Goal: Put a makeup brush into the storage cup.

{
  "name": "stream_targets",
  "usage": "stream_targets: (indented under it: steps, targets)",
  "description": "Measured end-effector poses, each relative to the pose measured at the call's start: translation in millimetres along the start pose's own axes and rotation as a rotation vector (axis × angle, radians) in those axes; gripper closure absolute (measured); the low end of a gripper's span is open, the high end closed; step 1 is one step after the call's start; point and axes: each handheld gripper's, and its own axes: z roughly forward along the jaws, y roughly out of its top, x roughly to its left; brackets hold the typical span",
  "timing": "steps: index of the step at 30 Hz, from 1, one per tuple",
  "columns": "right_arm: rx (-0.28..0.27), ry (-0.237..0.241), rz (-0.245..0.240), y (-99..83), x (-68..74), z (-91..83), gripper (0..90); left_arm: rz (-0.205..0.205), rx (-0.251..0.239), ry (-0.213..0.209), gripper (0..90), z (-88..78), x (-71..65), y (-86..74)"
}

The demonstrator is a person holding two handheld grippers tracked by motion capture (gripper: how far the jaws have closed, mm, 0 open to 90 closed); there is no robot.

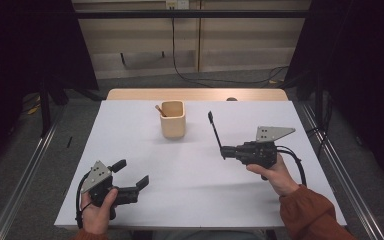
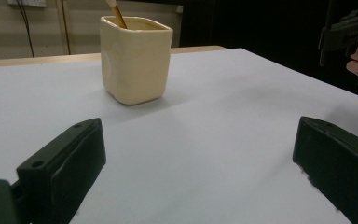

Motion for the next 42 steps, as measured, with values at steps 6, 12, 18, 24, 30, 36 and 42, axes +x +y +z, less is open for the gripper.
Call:
stream_targets:
  steps: [6, 12, 18, 24, 30, 36, 42]
  targets:
    - [-0.013, -0.009, 0.012, 1.1, 1.8, 1.9, 86.3, 0.01, 0.003, -0.011, 2.2, 2.9, -2.8, -0.2]
    - [-0.016, 0.003, 0.009, 2.3, 3.1, 2.9, 86.3, 0.007, 0.0, -0.028, 2.2, 8.9, -9.0, 2.7]
    - [-0.014, 0.003, 0.01, 1.5, 2.4, 4.1, 86.2, 0.029, -0.012, -0.052, 1.9, 13.3, -17.3, 10.2]
    - [-0.016, 0.011, 0.017, 0.1, 2.7, 7.1, 86.3, 0.052, -0.016, -0.082, 1.9, 21.4, -26.1, 20.4]
    - [-0.024, 0.017, 0.013, 0.5, 6.0, 11.1, 86.2, 0.081, -0.027, -0.12, 1.8, 31.7, -35.8, 29.9]
    - [-0.02, 0.021, 0.014, -0.7, 6.2, 12.5, 86.3, 0.107, -0.025, -0.17, 1.7, 43.1, -43.0, 37.8]
    - [-0.02, 0.023, 0.014, -0.7, 7.2, 13.5, 86.2, 0.097, -0.031, -0.198, 1.6, 55.5, -51.2, 44.5]
